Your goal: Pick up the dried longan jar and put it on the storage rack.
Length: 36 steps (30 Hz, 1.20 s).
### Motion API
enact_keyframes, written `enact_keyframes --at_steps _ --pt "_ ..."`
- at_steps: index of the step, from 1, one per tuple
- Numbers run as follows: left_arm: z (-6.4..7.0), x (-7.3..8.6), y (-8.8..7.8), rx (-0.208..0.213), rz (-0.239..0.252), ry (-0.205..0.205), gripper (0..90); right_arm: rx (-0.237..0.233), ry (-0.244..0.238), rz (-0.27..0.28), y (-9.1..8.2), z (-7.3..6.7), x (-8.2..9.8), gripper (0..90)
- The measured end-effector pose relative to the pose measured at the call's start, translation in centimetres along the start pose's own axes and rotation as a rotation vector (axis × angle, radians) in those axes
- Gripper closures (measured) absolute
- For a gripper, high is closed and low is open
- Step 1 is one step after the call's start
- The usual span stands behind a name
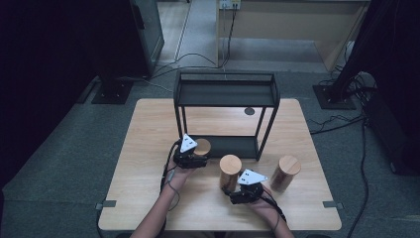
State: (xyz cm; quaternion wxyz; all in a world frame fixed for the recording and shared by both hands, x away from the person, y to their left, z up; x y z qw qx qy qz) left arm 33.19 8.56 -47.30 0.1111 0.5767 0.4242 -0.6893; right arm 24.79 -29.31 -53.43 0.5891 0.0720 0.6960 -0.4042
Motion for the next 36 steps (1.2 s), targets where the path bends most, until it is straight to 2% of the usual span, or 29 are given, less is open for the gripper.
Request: enact_keyframes --at_steps 5,14,18,22,36 --pt "-0.1 -0.2 0.2 0.011 0.006 -0.003 25.6 -0.001 0.000 0.000 0.0 0.0 0.0 17.6" --pt "0.1 -0.8 0.9 0.004 -0.008 0.025 25.7 -0.001 0.001 0.002 0.0 0.0 0.0 17.6" --pt "0.0 -0.9 1.1 0.007 -0.008 0.022 25.6 0.001 0.001 0.002 0.0 0.0 0.0 17.6" --pt "-0.4 -1.0 1.3 0.019 -0.007 0.003 25.6 0.001 0.001 0.002 0.0 0.0 0.0 17.6" --pt "-0.1 -1.6 2.3 -0.013 -0.027 0.023 25.6 0.001 0.001 0.001 0.0 0.0 0.0 17.6"
Point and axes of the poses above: each handheld gripper's, and its own axes: y roughly forward along the jaws, x roughly out of its underside, z roughly to its right, the point moved 4 cm from there along y, roughly forward along the jaws, and after that the axes turned 2 degrees about y, right-handed, at the moved point
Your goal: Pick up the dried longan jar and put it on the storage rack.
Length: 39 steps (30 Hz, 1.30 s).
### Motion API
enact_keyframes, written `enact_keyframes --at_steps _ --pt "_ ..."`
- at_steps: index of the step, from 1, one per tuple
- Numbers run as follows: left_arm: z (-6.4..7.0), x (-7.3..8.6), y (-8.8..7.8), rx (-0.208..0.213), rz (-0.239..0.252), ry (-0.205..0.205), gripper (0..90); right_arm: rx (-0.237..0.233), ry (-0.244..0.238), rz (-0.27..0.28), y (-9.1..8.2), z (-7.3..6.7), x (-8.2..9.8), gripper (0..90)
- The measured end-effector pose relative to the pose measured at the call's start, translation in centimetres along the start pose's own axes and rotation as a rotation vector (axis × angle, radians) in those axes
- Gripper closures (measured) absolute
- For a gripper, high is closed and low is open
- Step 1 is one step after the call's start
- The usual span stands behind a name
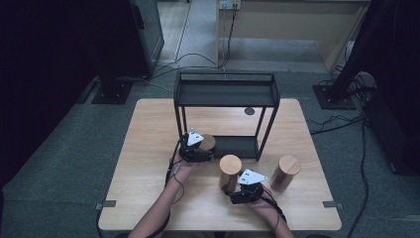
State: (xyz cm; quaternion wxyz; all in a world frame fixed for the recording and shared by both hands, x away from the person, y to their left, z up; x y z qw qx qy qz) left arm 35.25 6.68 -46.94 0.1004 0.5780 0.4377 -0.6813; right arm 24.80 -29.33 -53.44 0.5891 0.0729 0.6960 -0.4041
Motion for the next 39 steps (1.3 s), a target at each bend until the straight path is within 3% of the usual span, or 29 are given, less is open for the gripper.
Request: enact_keyframes --at_steps 27,39 --pt "-0.2 -0.5 1.9 -0.072 -0.016 -0.048 25.6 -0.003 0.000 0.001 0.0 0.1 0.0 17.6" --pt "0.9 -0.8 3.3 -0.154 -0.018 -0.072 25.6 -0.006 0.001 0.002 0.0 0.1 0.0 17.6"
Point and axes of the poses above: each handheld gripper's, and its own axes: y roughly forward along the jaws, x roughly out of its underside, z roughly to its right, the point moved 4 cm from there along y, roughly forward along the jaws, and after that the axes turned 2 degrees about y, right-handed, at the moved point
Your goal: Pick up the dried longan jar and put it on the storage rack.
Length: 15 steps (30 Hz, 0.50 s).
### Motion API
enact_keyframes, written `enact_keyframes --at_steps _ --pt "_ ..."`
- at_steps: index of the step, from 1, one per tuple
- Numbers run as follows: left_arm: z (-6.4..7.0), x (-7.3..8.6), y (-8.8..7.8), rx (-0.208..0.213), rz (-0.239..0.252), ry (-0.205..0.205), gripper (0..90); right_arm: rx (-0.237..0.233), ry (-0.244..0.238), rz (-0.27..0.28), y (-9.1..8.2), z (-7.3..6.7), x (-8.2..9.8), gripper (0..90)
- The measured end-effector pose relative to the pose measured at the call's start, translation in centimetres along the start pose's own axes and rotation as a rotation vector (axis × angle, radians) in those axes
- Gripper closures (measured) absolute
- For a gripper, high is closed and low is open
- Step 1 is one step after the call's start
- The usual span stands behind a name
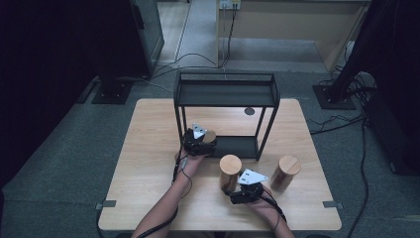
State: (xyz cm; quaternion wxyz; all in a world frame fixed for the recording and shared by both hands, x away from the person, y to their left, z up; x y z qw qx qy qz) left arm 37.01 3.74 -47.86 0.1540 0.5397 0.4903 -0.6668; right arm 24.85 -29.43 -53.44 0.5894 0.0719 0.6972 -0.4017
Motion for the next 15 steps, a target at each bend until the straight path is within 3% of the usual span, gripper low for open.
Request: enact_keyframes --at_steps 15 --pt "0.6 -0.2 1.4 -0.063 -0.005 -0.047 25.5 -0.002 0.001 0.001 0.0 0.0 0.0 17.6"
Point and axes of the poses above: each handheld gripper's, and its own axes: y roughly forward along the jaws, x roughly out of its underside, z roughly to its right, the point moved 4 cm from there along y, roughly forward along the jaws, and after that the axes turned 2 degrees about y, right-handed, at the moved point
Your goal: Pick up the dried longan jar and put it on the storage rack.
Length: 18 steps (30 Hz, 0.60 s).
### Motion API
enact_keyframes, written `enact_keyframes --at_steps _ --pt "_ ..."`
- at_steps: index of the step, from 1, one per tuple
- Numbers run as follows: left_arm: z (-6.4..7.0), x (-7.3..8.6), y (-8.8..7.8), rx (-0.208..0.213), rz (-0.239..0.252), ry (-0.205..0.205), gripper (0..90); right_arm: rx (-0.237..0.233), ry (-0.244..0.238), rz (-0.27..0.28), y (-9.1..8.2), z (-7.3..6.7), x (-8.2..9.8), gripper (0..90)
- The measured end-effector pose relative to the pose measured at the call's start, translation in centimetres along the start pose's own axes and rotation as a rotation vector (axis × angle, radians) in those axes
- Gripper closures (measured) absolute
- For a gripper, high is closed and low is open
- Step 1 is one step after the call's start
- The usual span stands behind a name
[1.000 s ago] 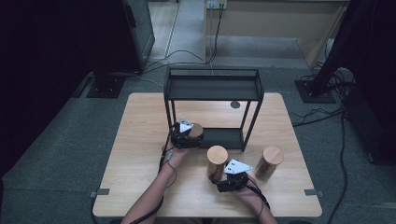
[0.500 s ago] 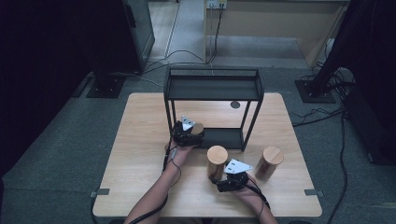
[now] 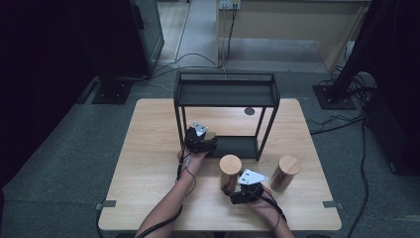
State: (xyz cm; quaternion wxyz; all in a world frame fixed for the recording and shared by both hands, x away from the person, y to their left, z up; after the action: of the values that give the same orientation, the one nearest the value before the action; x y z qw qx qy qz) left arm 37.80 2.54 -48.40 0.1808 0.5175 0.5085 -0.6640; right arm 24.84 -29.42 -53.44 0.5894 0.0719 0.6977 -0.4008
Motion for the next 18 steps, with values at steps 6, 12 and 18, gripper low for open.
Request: enact_keyframes --at_steps 6,12,18 --pt "0.24 -0.04 0.48 -0.021 -0.001 -0.004 25.4 0.000 -0.004 0.000 0.01 -0.02 0.01 17.6" --pt "0.15 0.04 0.59 -0.021 0.004 -0.009 25.4 0.001 -0.003 0.001 0.01 -0.01 0.02 17.6" --pt "0.48 -0.08 0.42 -0.028 -0.007 0.000 21.4 0.001 -0.002 -0.001 0.02 -0.02 0.00 17.6"
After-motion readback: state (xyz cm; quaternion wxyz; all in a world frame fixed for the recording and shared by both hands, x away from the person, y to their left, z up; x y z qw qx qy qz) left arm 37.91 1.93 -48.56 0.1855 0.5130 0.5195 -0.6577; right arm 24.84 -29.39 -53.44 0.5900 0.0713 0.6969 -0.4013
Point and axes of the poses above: each handheld gripper's, and its own axes: y roughly forward along the jaws, x roughly out of its underside, z roughly to its right, the point moved 4 cm from there along y, roughly forward along the jaws, and after that the axes turned 2 degrees about y, right-handed, at the moved point
